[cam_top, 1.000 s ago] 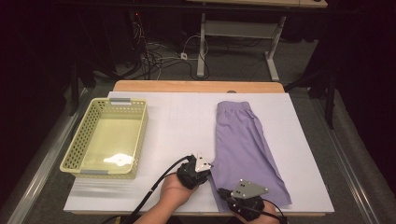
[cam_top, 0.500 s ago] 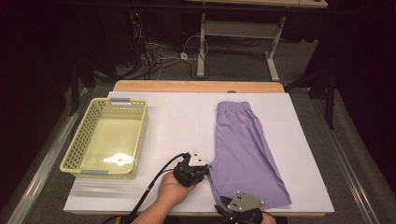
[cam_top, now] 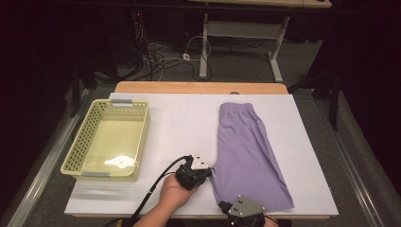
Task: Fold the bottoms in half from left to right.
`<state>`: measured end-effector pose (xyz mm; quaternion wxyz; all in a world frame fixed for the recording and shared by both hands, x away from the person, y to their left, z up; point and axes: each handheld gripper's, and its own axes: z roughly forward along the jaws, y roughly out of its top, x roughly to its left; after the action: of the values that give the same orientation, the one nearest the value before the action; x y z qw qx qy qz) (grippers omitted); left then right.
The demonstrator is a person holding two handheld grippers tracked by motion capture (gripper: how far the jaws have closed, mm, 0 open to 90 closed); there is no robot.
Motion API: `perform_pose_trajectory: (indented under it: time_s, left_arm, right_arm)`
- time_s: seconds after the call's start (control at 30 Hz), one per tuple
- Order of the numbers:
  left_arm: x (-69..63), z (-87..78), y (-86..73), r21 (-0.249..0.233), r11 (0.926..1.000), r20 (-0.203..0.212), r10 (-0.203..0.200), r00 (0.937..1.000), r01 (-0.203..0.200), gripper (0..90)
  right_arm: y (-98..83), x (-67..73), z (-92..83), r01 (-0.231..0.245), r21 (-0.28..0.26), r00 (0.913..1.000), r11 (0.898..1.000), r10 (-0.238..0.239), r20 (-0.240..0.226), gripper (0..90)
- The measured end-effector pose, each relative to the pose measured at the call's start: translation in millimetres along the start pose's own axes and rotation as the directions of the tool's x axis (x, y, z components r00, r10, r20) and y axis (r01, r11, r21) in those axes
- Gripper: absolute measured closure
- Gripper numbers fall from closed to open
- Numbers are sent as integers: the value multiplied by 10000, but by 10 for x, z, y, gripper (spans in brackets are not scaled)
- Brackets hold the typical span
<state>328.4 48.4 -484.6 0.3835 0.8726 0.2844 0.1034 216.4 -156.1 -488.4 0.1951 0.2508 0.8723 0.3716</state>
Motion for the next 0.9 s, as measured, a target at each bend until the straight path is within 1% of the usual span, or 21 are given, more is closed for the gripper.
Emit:
perform_pose_trajectory:
  time_s: [0.07,0.13,0.3,0.4,0.47,0.53,0.67,0.8,0.87,0.9]
  left_arm:
    - [22,-30,-19,-43,10000,-104,-52,9999,52,854]
    - [51,-63,-45,-93,9998,-165,-196,9997,194,854]
    - [105,-163,-91,-232,9990,-325,-388,9987,381,854]
    - [139,-223,-122,-178,9991,-414,-398,9984,390,854]
    - [157,-258,-152,-117,9991,-474,-414,9980,408,854]
    - [169,-289,-191,-68,9991,-538,-432,9976,429,853]
    - [187,-342,-277,96,9991,-670,-396,9970,403,853]
    - [192,-353,-332,238,9992,-788,-298,9964,318,851]
    - [189,-361,-330,266,9991,-833,-292,9961,315,836]
    - [191,-366,-331,251,9991,-870,-323,9957,346,822]
  right_arm:
    - [29,4,-6,6,-130,9999,9999,-8,-102,885]
    - [63,9,-6,-33,-280,9998,9996,27,-196,885]
    - [154,42,44,21,-516,9986,9987,-48,-531,885]
    - [203,77,87,159,-597,9972,9981,-202,-715,885]
    - [235,109,116,127,-672,9956,9977,-189,-918,884]
    - [266,139,147,218,-736,9937,9970,-297,-1084,884]
    - [306,204,218,316,-731,9892,9968,-417,-1404,884]
    - [312,253,285,452,-608,9871,9971,-539,-1507,881]
    - [313,253,300,390,-569,9868,9976,-474,-1551,868]
    - [312,249,298,333,-565,9859,9978,-420,-1618,847]
